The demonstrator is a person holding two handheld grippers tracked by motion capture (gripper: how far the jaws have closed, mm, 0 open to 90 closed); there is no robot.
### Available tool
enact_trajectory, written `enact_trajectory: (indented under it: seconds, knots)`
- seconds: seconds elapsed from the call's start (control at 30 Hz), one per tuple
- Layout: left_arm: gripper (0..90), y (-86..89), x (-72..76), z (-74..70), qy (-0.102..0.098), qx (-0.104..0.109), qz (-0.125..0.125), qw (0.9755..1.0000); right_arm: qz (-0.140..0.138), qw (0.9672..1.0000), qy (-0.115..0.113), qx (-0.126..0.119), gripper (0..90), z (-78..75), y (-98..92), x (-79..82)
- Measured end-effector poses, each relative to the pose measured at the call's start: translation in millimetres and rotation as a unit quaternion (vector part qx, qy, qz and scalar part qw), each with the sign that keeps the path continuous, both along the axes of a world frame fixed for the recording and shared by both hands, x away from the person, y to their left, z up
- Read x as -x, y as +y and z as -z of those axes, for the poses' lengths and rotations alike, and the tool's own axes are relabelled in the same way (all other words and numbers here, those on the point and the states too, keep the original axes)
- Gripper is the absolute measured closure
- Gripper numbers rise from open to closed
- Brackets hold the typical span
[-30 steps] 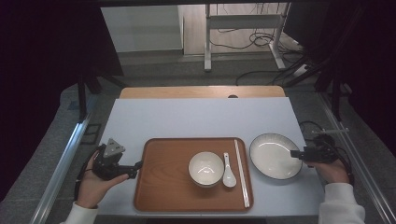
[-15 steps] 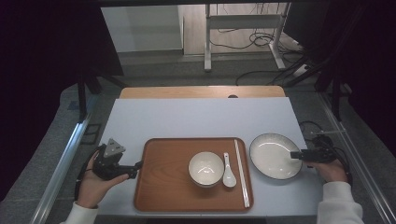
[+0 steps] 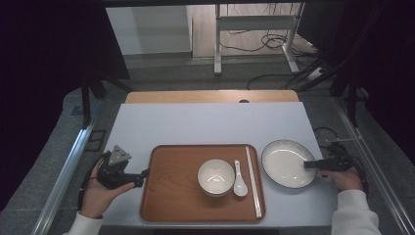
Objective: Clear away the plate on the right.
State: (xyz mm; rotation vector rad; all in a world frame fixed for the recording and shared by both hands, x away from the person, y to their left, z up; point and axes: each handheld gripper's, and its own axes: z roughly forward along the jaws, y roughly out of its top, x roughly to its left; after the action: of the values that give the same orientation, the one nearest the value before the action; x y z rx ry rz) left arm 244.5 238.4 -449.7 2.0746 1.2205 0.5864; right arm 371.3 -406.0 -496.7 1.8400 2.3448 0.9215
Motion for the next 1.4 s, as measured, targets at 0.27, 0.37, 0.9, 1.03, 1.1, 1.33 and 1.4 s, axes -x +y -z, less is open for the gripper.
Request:
enact_trajectory:
  seconds: [0.27, 0.37, 0.9, 1.03, 1.1, 1.33, 1.4]
  knots:
    - [12.2, 0.2, -0.3, 0.1, 0.000, -0.001, -0.001, 1.0000, 0.023, 0.9988, 0.003, -0.042, 79.4, -3.0, -9.0, 0.7]
    - [12.2, 0.6, -0.4, 0.1, 0.001, -0.004, -0.001, 1.0000, 0.022, 0.9985, -0.010, -0.050, 82.0, -9.2, -9.4, 1.9]
    - [12.2, 1.9, 0.3, -1.4, -0.001, -0.004, -0.002, 1.0000, 0.030, 0.9976, -0.047, -0.042, 85.9, -29.4, 6.3, 3.3]
    - [12.1, 2.0, 0.6, -2.1, -0.002, -0.004, -0.002, 1.0000, 0.034, 0.9975, -0.050, -0.038, 85.6, -35.1, 10.0, 4.2]
    - [12.2, 1.9, 0.7, -2.2, -0.002, -0.004, -0.002, 1.0000, 0.033, 0.9975, -0.054, -0.032, 85.6, -38.3, 11.2, 4.6]
    - [12.1, 3.1, 1.1, -3.2, -0.004, -0.003, -0.003, 1.0000, 0.037, 0.9969, -0.059, -0.038, 85.3, -39.6, 8.3, 5.2]
    - [12.1, 3.4, 1.1, -3.3, -0.004, -0.002, -0.004, 1.0000, 0.039, 0.9964, -0.064, -0.040, 85.2, -42.3, 6.7, 6.2]
